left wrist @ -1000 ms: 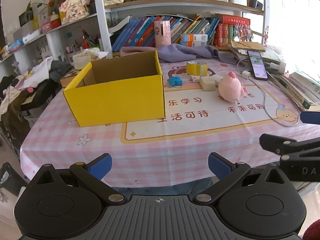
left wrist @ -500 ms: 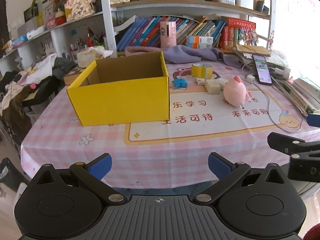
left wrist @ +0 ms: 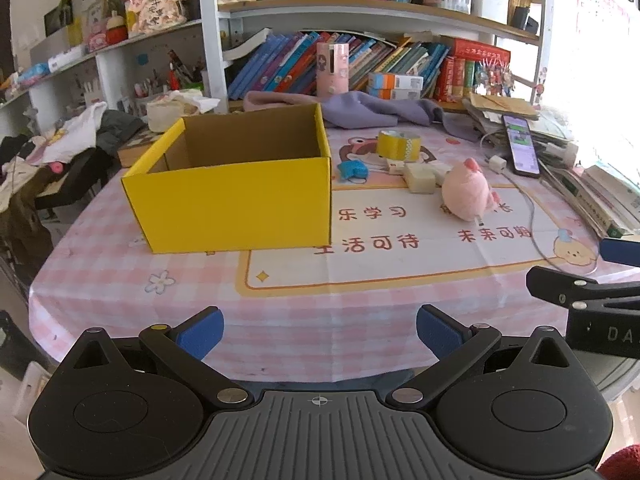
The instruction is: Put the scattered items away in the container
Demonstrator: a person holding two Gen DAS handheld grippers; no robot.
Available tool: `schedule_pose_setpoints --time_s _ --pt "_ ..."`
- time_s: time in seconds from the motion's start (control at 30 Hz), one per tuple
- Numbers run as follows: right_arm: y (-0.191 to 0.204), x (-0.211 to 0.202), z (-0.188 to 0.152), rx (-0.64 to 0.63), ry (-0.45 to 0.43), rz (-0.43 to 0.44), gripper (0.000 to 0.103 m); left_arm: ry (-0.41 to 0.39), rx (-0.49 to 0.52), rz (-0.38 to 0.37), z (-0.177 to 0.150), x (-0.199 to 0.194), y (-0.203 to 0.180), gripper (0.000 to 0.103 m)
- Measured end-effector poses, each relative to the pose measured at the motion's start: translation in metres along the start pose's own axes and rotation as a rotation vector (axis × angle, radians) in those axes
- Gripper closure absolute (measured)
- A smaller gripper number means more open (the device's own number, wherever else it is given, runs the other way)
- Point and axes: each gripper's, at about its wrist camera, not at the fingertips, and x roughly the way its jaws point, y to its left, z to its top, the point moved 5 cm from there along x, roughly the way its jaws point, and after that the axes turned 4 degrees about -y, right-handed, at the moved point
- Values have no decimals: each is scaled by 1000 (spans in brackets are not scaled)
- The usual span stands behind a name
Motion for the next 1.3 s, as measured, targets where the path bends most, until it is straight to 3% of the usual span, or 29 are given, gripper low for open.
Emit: schedule_pose_setpoints --time_s 0.1,0.73,1.3 --pt "0 3 2 -2 -4 1 20 -2 9 13 1 1 0 0" --pt "-12 28 12 1 8 10 24 -18 5 -23 16 20 -10 0" --pt "-61 61 28 31 15 -64 24 -27 95 -138 47 69 -63 1"
